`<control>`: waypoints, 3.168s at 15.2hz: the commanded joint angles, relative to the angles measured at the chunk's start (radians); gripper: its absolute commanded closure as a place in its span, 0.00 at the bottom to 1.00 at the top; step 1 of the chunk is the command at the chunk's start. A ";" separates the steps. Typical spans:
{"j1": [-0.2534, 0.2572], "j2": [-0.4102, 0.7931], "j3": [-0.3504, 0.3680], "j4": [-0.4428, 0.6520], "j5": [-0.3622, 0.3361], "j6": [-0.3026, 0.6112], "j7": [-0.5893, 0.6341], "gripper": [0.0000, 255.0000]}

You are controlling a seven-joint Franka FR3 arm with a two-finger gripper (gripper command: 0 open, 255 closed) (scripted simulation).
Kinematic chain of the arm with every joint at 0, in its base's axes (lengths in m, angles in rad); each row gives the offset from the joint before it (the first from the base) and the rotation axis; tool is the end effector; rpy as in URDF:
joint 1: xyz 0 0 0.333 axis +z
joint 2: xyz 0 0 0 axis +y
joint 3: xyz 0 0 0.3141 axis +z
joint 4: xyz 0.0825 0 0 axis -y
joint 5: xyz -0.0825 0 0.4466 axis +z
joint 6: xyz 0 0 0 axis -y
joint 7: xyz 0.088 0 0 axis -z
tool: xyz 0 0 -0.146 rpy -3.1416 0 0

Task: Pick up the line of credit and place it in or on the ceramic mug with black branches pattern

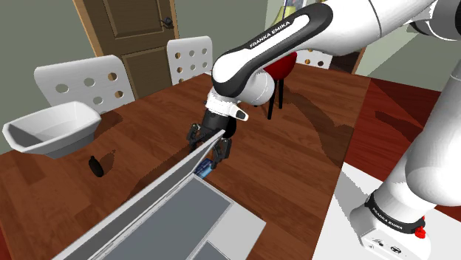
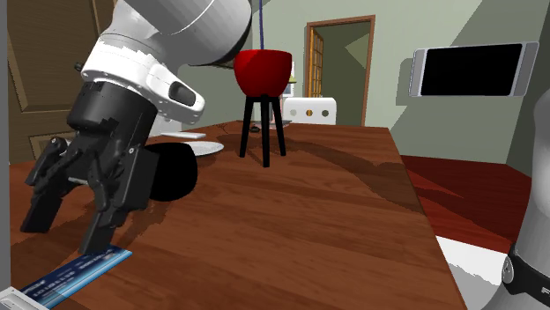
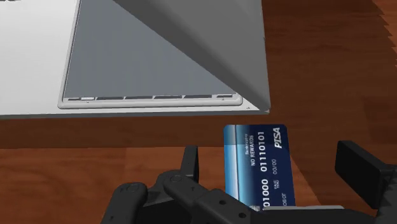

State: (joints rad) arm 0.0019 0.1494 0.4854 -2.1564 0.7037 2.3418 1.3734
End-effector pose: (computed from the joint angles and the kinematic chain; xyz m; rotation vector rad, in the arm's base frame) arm 0.5308 0.3148 0.2705 -2.0786 1.7237 0.6167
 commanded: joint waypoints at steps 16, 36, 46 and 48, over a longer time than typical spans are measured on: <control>0.031 0.074 0.015 0.004 0.005 0.086 0.003 1.00; 0.016 -0.041 0.008 0.051 -0.022 -0.059 0.088 1.00; 0.005 -0.108 0.000 0.112 -0.043 -0.172 0.150 1.00; 0.003 -0.118 -0.002 0.126 -0.047 -0.194 0.163 1.00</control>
State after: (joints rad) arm 0.0050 0.0370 0.4839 -2.0364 0.6584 2.1581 1.5291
